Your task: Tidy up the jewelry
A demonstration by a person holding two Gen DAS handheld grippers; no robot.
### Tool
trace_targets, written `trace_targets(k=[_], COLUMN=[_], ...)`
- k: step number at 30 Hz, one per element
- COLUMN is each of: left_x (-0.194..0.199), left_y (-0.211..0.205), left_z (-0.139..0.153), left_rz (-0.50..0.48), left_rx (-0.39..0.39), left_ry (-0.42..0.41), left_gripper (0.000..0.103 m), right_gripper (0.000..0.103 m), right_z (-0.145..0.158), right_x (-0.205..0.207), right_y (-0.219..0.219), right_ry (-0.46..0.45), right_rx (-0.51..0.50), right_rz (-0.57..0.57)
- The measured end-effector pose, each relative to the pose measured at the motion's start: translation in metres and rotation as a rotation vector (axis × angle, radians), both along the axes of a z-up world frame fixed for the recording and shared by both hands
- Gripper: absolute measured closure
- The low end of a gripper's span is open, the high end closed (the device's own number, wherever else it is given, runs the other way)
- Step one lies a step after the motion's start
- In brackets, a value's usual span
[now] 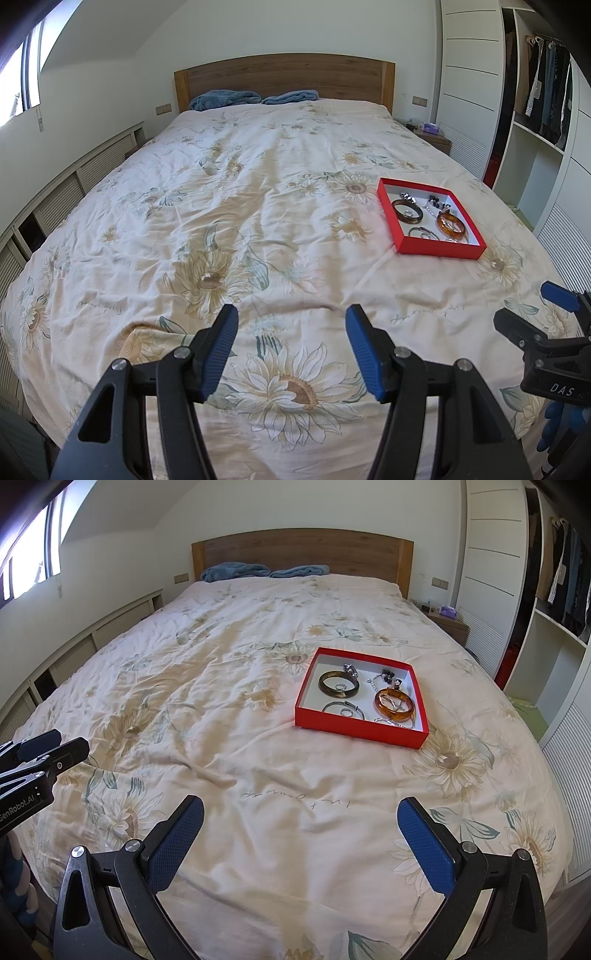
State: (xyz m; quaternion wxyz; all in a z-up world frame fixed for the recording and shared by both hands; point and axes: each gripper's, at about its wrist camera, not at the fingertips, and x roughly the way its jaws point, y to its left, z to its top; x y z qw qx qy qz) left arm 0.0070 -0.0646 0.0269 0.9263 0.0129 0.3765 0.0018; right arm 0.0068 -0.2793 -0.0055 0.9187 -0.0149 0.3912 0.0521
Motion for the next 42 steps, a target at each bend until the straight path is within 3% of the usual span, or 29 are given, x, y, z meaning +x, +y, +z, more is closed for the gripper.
trace_targets(k=[42], left_x=[-0.0059], left_y=[-0.0009], left_z=[-0.0019], left_rz=[-0.006], left_rx=[0.003], left_ry=[0.005], left_gripper=[0.045], right_gripper=[0.000], right_z=[0.0012], right_x=[-0.0046], right_y=[0.0051], right_ry=[0.000], right_rx=[-0.009], right_rz=[0.011])
